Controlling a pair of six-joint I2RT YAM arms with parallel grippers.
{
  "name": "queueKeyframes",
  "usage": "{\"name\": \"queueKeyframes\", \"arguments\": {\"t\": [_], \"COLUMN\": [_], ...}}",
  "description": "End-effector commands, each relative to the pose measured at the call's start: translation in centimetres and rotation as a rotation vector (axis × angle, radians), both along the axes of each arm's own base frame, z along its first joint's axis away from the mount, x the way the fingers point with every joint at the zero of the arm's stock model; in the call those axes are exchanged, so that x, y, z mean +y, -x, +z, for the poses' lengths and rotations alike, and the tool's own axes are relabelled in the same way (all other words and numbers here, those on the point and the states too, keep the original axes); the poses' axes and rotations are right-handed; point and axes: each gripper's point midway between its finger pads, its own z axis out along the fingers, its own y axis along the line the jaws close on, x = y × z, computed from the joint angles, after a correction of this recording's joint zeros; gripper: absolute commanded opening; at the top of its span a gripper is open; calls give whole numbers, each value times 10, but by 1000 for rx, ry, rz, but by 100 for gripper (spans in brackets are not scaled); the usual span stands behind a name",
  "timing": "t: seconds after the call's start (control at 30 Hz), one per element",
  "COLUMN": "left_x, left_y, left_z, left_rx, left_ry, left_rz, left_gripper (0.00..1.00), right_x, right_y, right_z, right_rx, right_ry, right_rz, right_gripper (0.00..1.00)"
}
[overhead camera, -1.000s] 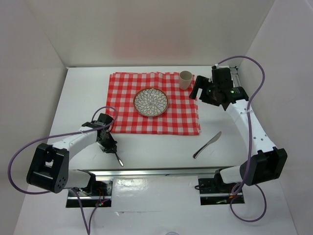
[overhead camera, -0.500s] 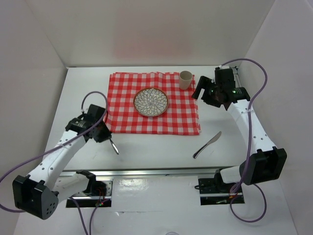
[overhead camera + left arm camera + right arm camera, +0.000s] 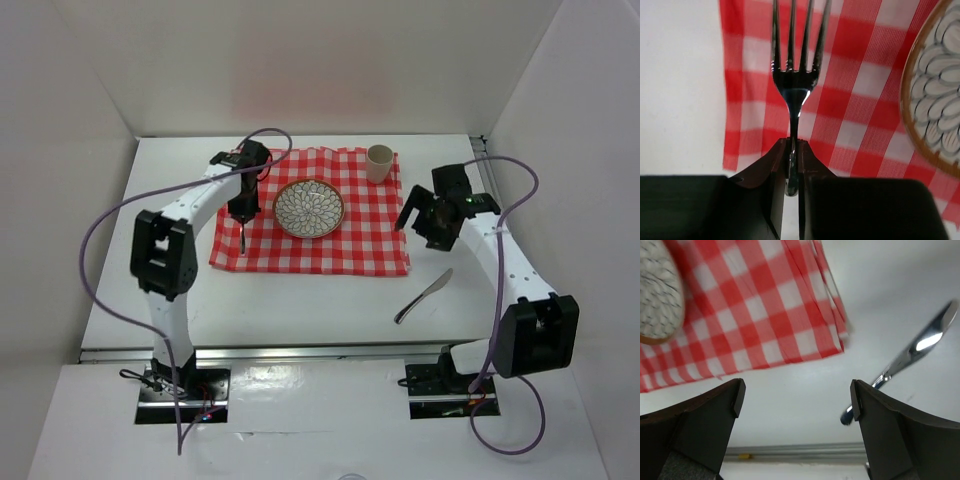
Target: Set the dinner table for one person
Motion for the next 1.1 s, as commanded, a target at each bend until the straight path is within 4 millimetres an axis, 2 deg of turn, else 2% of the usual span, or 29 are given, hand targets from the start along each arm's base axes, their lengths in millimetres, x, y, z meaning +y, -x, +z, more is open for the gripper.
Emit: {"name": "queueKeyframes", "arguments": {"t": [0.0, 0.07, 0.1, 0.2, 0.23, 0.27, 0.4, 0.43, 0.53, 0.57, 0.6, 0.7, 0.73, 0.77, 0.8, 0.83, 0.9, 0.97, 1.0, 1.03, 1.07], "left_x": [0, -7, -10, -7, -7, -8, -6, 0, -3, -1, -3, -4, -3, -4, -4, -6, -5, -13, -15, -16, -16], "left_y": [-25, -41, -45, -62, -63, -65, -68, -66, -61, -62, -59, -63, -60, -64, -63, -66, -68, -63, -60, -53, -52], "left_z": [-3, -4, -17, -23, -27, -40, -54, -58, -68, -73, -73, -63, -63, -53, -51, -39, -10, 6, 35, 39, 51], "left_rx": [44, 27, 53, 52, 65, 88, 115, 136, 167, 167, 168, 134, 146, 121, 125, 97, 42, 2, -65, -75, -107], "left_ry": [-80, -69, -66, -56, -60, -68, -89, -93, -71, -59, -46, -6, -9, -3, -1, 9, 42, 105, 137, 160, 172], "left_rz": [-118, -138, -142, -137, -137, -146, -123, -112, -95, -89, -92, -82, -81, -82, -73, -61, -35, -19, -28, -13, -5], "left_gripper": [0, 0, 0, 0, 0, 0, 0, 2, 21, 34, 37, 45, 48, 48, 54, 55, 57, 59, 61, 61, 61], "right_x": [2, 9, 8, 8, 2, 0, -12, -11, -8, -8, -8, -8, -8, -8, -8, -7, -4, 3, 4, 7, 8], "right_y": [36, 45, 49, 59, 62, 65, 74, 76, 90, 92, 95, 106, 107, 108, 108, 116, 113, 119, 117, 119, 119], "right_z": [-21, -17, -22, -26, -28, -32, -46, -50, -67, -71, -75, -94, -97, -99, -102, -109, -115, -127, -129, -133, -138], "right_rx": [108, 83, 83, 96, 111, 129, 194, 207, 275, 281, 296, 344, 346, 348, 350, 376, 365, 399, 397, 409, 424], "right_ry": [-48, -94, -94, -103, -87, -81, -51, -58, -96, -101, -110, -109, -112, -112, -115, -119, -120, -99, -88, -69, -57], "right_rz": [-33, -17, -17, -36, -55, -75, -163, -182, -227, -240, -266, -292, -300, -301, -309, -307, -295, -271, -261, -254, -258], "right_gripper": [100, 100, 100, 100, 100, 100, 100, 100, 100, 100, 100, 98, 96, 95, 93, 92, 85, 82, 80, 80, 77]}}
